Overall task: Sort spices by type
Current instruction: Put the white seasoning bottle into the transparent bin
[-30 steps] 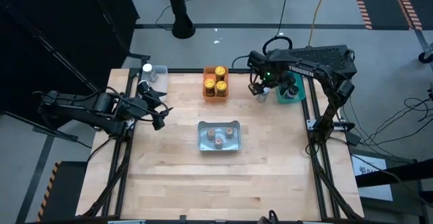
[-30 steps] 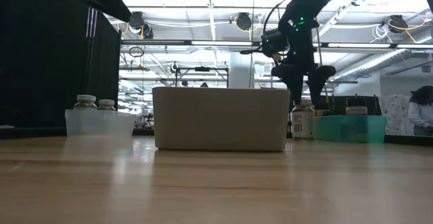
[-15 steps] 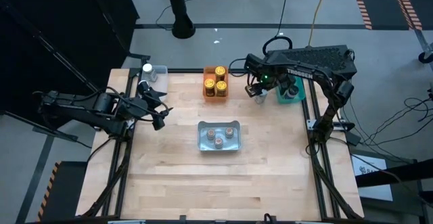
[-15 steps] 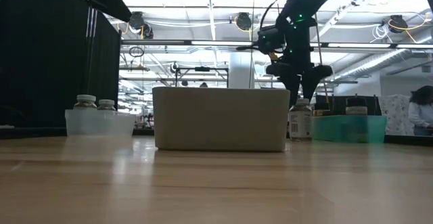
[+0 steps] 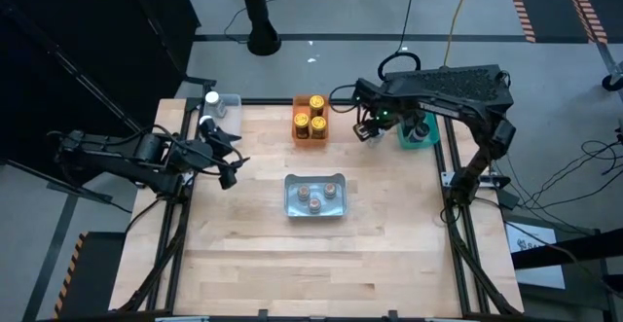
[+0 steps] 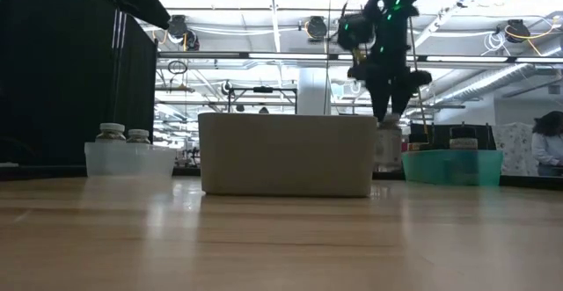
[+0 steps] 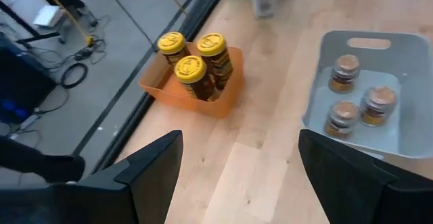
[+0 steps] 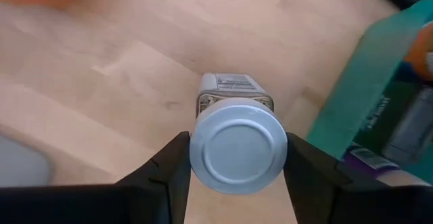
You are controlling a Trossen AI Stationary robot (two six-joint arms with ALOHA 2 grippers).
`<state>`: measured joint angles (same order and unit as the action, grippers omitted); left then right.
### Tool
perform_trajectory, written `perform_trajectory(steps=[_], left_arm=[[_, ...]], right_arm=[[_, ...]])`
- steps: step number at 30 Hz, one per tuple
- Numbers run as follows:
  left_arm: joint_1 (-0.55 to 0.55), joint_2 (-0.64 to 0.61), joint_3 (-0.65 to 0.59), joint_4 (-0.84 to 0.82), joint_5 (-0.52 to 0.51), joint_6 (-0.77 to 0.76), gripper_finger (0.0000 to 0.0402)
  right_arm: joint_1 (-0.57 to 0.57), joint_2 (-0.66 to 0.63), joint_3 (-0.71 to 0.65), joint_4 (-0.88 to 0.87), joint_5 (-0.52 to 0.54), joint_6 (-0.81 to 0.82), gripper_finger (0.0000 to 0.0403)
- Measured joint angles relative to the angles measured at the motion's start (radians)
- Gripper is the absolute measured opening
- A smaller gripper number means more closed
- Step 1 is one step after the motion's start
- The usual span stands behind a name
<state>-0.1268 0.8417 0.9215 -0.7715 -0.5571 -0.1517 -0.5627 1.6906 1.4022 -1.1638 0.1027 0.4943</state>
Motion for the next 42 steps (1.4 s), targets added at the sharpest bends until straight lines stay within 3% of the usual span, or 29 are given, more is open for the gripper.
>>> perform_trajectory(steps=[7,12,18,23,30,36,42], left_arm=[[0.000,0.005,-0.016,0.058,0.092,0.001,0.0301],[0.000,0.012,-0.107,0.249,0.159,0.044,0.0301],[-0.018,0.049,-0.187,0.497,0.172,0.151,0.0301],[-0.067,0.096,-0.204,0.650,0.171,0.267,0.0301],[-0.091,0.150,-0.204,0.717,0.069,0.325,0.0301],[-0.077,0.197,-0.204,0.727,-0.112,0.325,0.0301],[-0.061,0.242,-0.203,0.735,-0.131,0.346,0.0301]], right_arm=[[0.098,-0.160,0.037,0.001,0.001,0.045,0.0168],[0.259,-0.254,0.042,0.228,0.002,0.090,0.0168],[0.444,-0.213,0.043,0.567,-0.005,0.078,0.0168],[0.503,-0.124,0.042,0.726,-0.003,0.063,0.0168],[0.519,-0.045,0.042,0.891,0.012,0.044,0.0168],[0.520,-0.013,0.042,0.954,0.004,0.041,0.0168],[0.522,-0.007,0.042,0.987,-0.004,0.044,0.0168]])
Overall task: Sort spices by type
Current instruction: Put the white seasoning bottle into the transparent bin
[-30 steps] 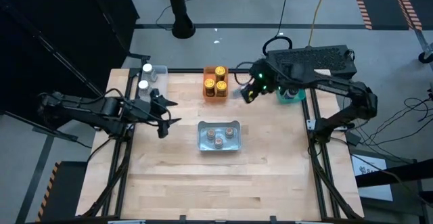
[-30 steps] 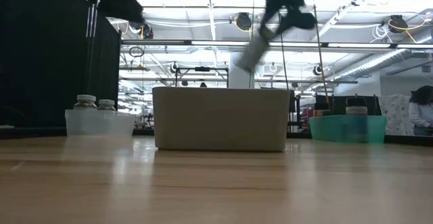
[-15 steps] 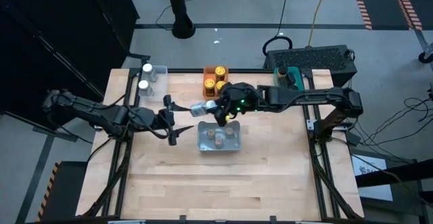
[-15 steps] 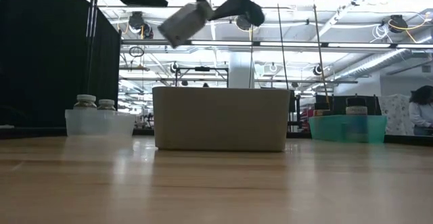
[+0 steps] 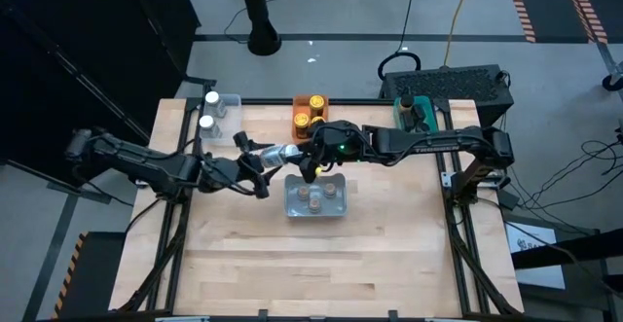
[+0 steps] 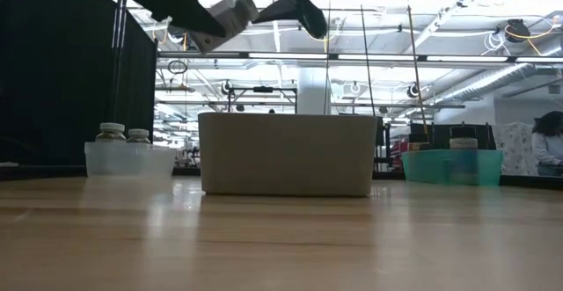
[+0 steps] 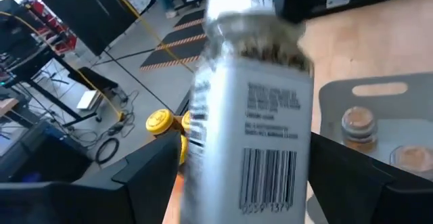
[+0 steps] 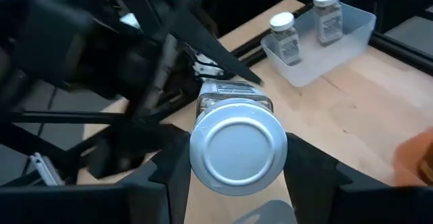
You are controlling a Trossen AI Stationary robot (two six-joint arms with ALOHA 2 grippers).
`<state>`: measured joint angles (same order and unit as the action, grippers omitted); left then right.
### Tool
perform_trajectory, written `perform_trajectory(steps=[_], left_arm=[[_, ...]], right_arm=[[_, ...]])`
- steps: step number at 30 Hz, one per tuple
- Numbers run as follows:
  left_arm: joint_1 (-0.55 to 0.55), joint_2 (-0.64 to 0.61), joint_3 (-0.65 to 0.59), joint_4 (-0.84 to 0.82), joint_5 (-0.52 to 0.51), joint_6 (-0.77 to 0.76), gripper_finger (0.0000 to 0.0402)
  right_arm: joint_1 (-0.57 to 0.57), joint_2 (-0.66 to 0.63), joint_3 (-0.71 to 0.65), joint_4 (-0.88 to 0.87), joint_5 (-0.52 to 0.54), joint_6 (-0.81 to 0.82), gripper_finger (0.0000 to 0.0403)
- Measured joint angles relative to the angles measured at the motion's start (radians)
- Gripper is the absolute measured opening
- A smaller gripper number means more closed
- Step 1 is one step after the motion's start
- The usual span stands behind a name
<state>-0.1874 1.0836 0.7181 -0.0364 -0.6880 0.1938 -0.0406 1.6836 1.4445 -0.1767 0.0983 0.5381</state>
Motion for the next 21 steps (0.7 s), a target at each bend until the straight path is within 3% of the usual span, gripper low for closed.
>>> perform_trajectory(steps=[5,13,21], left_arm=[[0.014,0.041,0.000,0.004,-0.005,0.009,0.0290],[0.008,0.048,0.000,0.006,0.001,0.049,0.0192],[0.004,0.046,0.000,0.006,0.003,0.048,0.0193]], right_arm=[[0.013,0.000,0.000,0.032,-0.001,-0.006,0.0168],[0.016,-0.001,0.002,0.006,-0.007,0.011,0.0172],[0.017,-0.003,0.001,0.029,-0.004,-0.101,0.0198]])
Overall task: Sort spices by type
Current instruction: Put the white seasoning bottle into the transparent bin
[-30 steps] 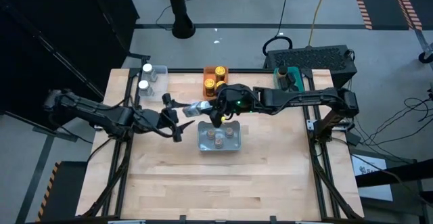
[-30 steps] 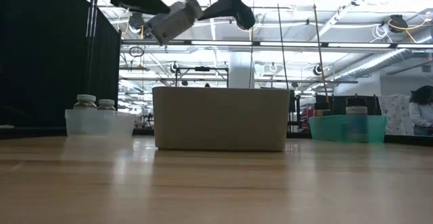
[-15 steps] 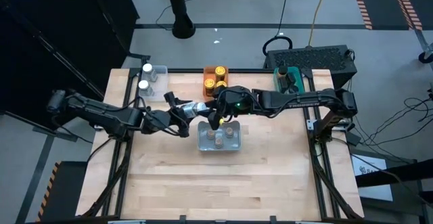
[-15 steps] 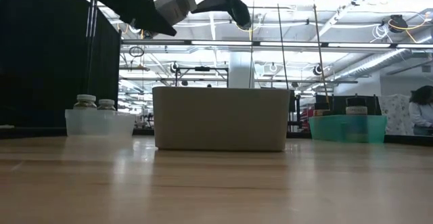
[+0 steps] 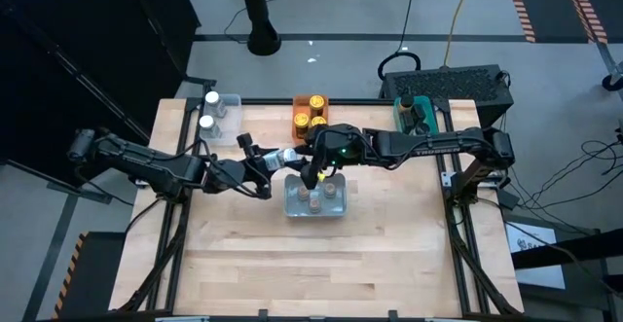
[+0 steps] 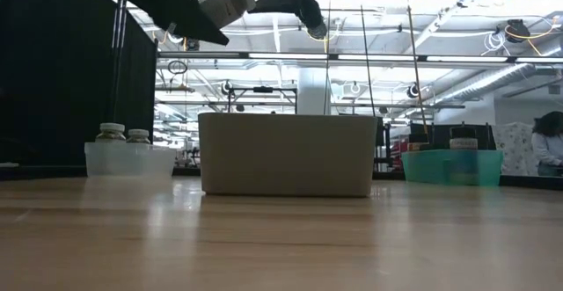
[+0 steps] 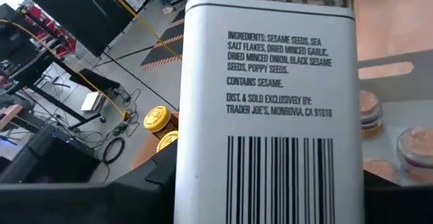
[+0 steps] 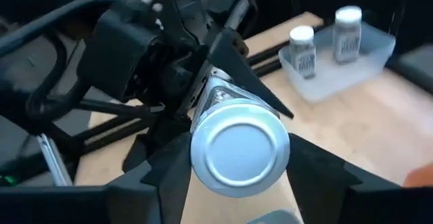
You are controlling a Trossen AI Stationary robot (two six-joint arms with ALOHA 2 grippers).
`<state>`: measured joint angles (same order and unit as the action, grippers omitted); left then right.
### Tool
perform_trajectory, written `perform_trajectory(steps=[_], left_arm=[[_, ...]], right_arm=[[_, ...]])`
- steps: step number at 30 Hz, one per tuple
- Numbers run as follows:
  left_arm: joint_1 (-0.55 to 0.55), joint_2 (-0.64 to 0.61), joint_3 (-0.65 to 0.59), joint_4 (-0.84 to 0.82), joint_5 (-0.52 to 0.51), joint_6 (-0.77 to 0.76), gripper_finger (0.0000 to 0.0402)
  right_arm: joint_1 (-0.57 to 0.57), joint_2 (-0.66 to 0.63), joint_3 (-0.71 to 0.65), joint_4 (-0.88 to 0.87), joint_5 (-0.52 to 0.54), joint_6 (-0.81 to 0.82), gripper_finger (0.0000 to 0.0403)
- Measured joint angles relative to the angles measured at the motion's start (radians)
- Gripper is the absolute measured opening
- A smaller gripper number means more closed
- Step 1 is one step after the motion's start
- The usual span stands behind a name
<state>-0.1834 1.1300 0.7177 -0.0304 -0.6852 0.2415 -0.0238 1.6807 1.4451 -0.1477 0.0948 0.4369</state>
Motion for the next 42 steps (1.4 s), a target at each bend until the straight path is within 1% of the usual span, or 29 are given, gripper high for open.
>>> perform_trajectory(steps=[4,8,9,11,14,16,19,21,24,27,29,31,34,38,42], left_arm=[[-0.001,-0.002,0.000,0.027,0.038,-0.007,0.0193],[-0.012,-0.021,-0.039,0.114,0.101,0.000,0.0193],[-0.017,-0.029,-0.056,0.161,0.115,0.000,0.0193],[-0.031,-0.060,-0.104,0.250,0.163,0.000,0.0193],[-0.054,-0.098,-0.155,0.394,0.288,0.003,0.0193],[-0.071,-0.133,-0.175,0.434,0.332,0.007,0.0193],[-0.091,-0.164,-0.175,0.481,0.418,0.009,0.0193],[-0.102,-0.173,-0.175,0.539,0.509,0.018,0.0193],[-0.109,-0.187,-0.174,0.575,0.597,0.034,0.0193],[-0.106,-0.186,-0.174,0.586,0.617,0.035,0.0193],[-0.107,-0.177,-0.174,0.598,0.621,0.035,0.0193],[-0.097,-0.166,-0.174,0.606,0.612,0.040,0.0193],[-0.075,-0.128,-0.174,0.631,0.602,0.045,0.0193],[-0.061,-0.062,-0.175,0.746,0.617,0.031,0.0193],[-0.057,0.002,-0.174,0.813,0.617,0.028,0.0193]], right_arm=[[0.006,-0.021,-0.003,0.073,0.012,-0.116,0.0237],[0.014,-0.060,-0.001,0.097,0.015,-0.209,0.0267],[0.023,-0.070,-0.001,0.096,0.014,-0.238,0.0272],[0.048,-0.086,-0.002,0.125,0.012,-0.316,0.0278],[0.102,-0.114,-0.002,0.160,0.015,-0.492,0.0281],[0.135,-0.116,-0.001,0.179,0.027,-0.566,0.0280],[0.177,-0.110,-0.042,0.184,0.035,-0.633,0.0276],[0.194,-0.110,-0.101,0.265,0.037,-0.641,0.0275],[0.208,-0.110,-0.216,0.512,0.039,-0.672,0.0275],[0.215,-0.109,-0.304,0.729,0.033,-0.698,0.0275],[0.215,-0.106,-0.330,0.807,0.015,-0.701,0.0275],[0.214,-0.078,-0.326,0.860,-0.011,-0.708,0.0277],[0.214,-0.040,-0.306,0.855,-0.016,-0.719,0.0278],[0.206,-0.004,-0.277,0.859,-0.018,-0.723,0.0278],[0.200,0.012,-0.269,0.842,-0.017,-0.729,0.0279]])
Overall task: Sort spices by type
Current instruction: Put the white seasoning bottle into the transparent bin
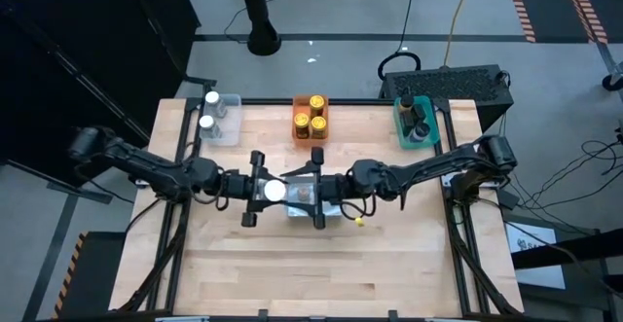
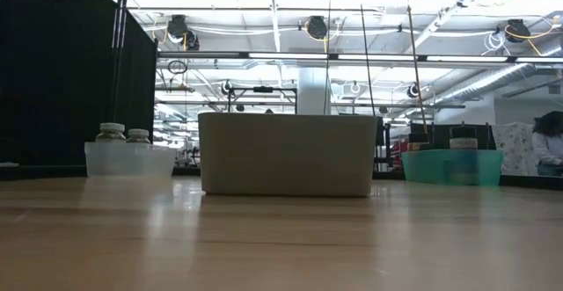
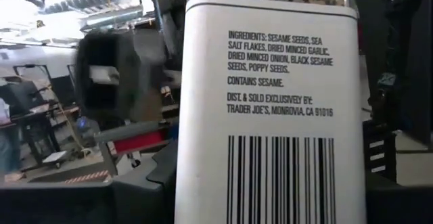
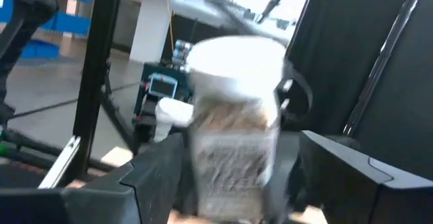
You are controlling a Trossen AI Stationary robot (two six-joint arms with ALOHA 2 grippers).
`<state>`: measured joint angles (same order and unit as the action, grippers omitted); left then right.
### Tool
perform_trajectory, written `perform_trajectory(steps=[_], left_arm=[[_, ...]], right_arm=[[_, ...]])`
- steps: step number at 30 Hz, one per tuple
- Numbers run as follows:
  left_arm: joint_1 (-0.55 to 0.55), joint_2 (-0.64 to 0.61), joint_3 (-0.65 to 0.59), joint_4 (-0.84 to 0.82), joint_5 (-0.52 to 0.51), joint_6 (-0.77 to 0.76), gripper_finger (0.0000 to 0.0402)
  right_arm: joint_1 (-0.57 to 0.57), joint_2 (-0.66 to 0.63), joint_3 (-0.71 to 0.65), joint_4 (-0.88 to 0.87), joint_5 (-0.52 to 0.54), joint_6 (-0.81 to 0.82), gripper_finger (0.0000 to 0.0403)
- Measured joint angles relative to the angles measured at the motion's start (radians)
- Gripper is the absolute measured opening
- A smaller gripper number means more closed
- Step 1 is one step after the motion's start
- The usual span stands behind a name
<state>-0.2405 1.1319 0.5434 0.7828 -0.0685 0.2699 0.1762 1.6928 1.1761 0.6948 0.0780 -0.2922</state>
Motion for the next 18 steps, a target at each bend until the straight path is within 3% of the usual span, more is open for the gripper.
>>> perform_trajectory(steps=[18], left_arm=[[0.033,0.225,0.044,0.210,0.002,-0.028,0.0193]], right_arm=[[-0.005,-0.004,0.005,-0.055,-0.032,-0.008,0.0271]])
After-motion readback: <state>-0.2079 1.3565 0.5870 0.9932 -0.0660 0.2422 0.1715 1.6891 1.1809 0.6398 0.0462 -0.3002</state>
